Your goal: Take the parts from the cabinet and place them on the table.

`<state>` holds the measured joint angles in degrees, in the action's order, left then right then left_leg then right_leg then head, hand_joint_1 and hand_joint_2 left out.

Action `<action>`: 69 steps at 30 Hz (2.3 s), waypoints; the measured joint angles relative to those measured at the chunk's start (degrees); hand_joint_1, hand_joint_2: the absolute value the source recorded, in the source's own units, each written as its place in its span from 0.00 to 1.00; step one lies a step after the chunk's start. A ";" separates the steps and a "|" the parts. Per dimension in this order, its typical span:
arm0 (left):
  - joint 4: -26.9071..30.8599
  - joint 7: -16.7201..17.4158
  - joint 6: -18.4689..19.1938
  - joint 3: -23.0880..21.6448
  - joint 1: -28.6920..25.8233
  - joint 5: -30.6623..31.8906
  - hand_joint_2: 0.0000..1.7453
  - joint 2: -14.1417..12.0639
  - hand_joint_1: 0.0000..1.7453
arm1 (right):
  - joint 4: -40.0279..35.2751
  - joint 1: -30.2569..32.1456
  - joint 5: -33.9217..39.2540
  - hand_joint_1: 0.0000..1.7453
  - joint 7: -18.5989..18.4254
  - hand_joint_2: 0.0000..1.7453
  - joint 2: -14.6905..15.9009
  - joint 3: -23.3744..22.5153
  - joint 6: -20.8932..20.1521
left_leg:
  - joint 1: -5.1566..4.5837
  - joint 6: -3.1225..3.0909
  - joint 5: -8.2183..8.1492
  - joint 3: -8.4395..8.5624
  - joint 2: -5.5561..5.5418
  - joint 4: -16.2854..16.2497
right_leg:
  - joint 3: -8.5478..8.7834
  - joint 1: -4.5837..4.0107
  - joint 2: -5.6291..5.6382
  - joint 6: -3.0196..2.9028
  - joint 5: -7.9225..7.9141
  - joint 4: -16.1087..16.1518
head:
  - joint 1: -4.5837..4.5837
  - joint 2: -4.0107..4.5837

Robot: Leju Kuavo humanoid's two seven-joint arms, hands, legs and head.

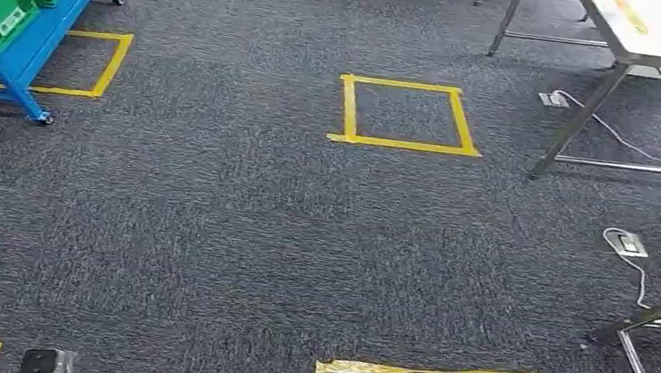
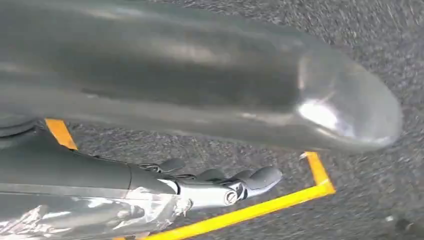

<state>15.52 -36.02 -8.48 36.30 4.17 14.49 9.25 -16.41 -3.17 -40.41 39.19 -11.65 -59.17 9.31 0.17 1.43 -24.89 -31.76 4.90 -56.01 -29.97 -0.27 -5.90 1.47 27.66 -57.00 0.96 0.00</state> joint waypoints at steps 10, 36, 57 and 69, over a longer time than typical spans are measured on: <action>-0.02 0.00 -0.02 0.09 -0.36 0.00 0.00 -0.07 0.00 | 0.00 0.04 -0.13 0.00 0.00 0.00 0.00 0.00 0.00 | -0.07 -2.40 0.67 -0.74 -7.27 0.19 | -8.90 0.62 5.88 1.22 7.84 -18.86 | 0.70 0.00; -0.07 -1.09 -1.44 1.16 -0.19 2.91 0.00 -0.07 0.00 | 0.00 -0.92 -0.79 0.00 0.02 0.00 0.07 0.00 0.00 | 0.17 -1.95 0.63 -1.31 -3.94 -0.20 | -1.17 0.51 3.60 1.46 3.86 -4.49 | 1.07 0.00; -0.09 -1.22 -2.03 2.47 -0.44 4.35 0.00 0.11 0.00 | 0.00 -0.64 -1.05 0.00 0.02 0.00 0.15 0.00 0.07 | 0.50 1.07 -4.44 -9.05 -5.40 -15.27 | -1.11 0.68 2.78 -1.20 -1.17 0.19 | 0.83 0.00; -0.09 -1.53 -2.64 3.85 -0.02 5.24 0.00 0.20 0.00 | 0.00 -0.80 -1.38 0.00 0.02 0.00 0.15 0.02 0.63 | 0.29 -1.99 0.84 -1.38 -5.84 -0.01 | -7.53 0.73 5.83 1.58 8.73 -17.07 | 1.29 0.00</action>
<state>15.43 -37.55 -11.12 40.15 4.15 19.73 9.44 -16.41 -3.97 -41.79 39.21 -11.50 -59.14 9.94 0.46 -0.56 -24.05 -33.14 -0.95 -56.02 -37.50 0.46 -0.08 3.05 36.39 -74.07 2.25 0.00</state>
